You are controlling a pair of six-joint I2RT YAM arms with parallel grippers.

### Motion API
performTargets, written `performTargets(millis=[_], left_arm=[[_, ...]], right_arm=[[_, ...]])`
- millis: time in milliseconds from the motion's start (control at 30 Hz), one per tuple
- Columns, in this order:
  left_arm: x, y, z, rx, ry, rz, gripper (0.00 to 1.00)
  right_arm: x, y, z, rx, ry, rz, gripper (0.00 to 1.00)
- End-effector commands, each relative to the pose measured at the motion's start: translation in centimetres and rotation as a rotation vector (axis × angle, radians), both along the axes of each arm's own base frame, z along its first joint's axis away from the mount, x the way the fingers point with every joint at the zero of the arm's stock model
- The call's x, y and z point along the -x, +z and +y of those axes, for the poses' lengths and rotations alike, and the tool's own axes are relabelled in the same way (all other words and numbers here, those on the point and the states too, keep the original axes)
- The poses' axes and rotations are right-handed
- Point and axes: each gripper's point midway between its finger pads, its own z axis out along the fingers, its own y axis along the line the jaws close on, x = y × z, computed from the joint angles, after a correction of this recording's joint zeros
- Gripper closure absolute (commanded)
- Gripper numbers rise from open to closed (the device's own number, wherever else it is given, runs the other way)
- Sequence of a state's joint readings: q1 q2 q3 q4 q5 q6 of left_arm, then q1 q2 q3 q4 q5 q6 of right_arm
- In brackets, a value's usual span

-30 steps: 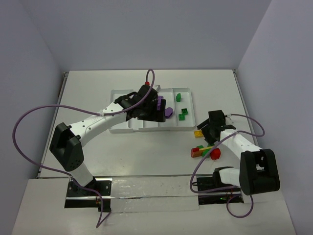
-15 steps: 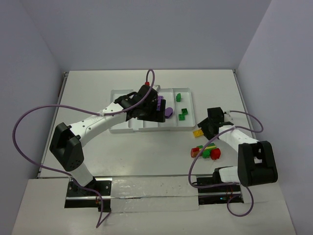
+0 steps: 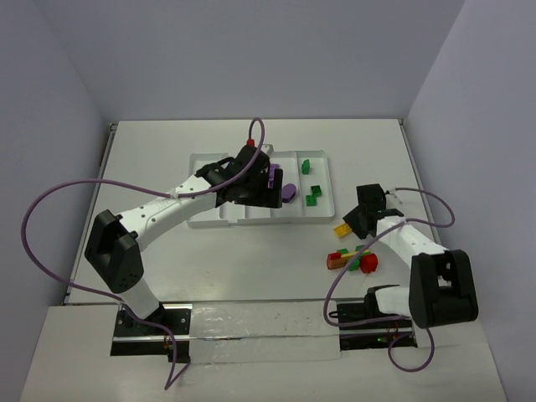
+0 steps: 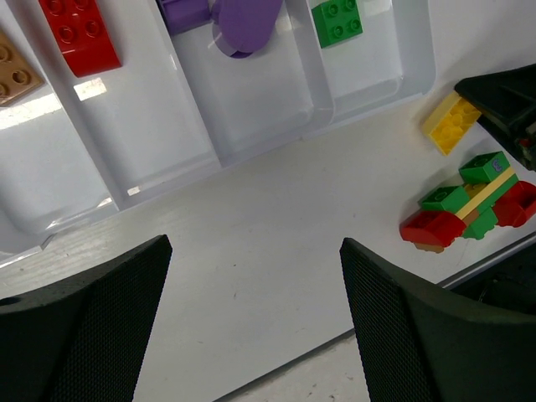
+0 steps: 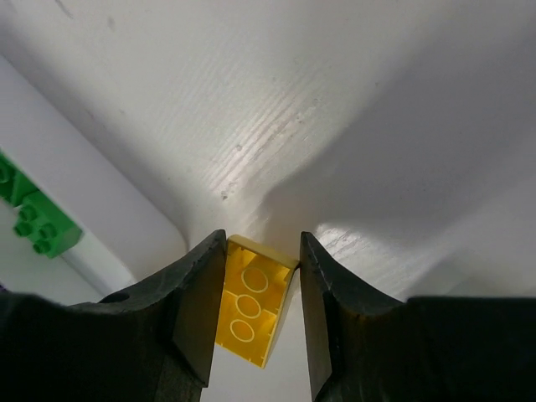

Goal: Sort the legos into containers by color

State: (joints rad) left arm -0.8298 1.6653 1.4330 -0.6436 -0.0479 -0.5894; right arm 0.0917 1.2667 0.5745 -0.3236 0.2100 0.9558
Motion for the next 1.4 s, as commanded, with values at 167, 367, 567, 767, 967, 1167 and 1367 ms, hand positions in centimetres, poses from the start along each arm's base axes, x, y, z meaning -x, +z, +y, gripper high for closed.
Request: performTargets(millis=[167,367,567,767,967,1167,1367], left_arm=[[-2.1,4.2,2.6,0.088,0.158,-0.098,0.10],[-3.6,5.5,7.3,0.114,0.314,-0.114,0.10],[-3.7,4.5,13.6,0.167,0.489,-0.065,0.10],[-2.1,3.3,15.7,0.137,0.501,-0.038,0.10],[-0.2,-0.2,15.1,0.126,0.452,0.064,0.10],[1.1,-2.6,14.5,0.171,0.477,0.111,0.11],[2.8,-4.2,13.8,0.110,0.447,0.134,0.11]], right_arm=[[-1.6,9.1,-1.5,0.125,0.078,-0.189,0.61],[-1.7,12.5,2.6,0.075,0.234,-0.283,0.61],[-1.1,13.5,10.9,0.029,0.429,-0.305,0.61],[0.2,11.1,19.6,-0.004,0.616,-0.245,0.61],[1.8,7.5,25.9,0.011,0.751,-0.165,0.61],[3.4,3.9,28.4,0.060,0.848,-0.086,0.59],[4.5,1.4,29.8,0.081,0.914,-0.024,0.41]])
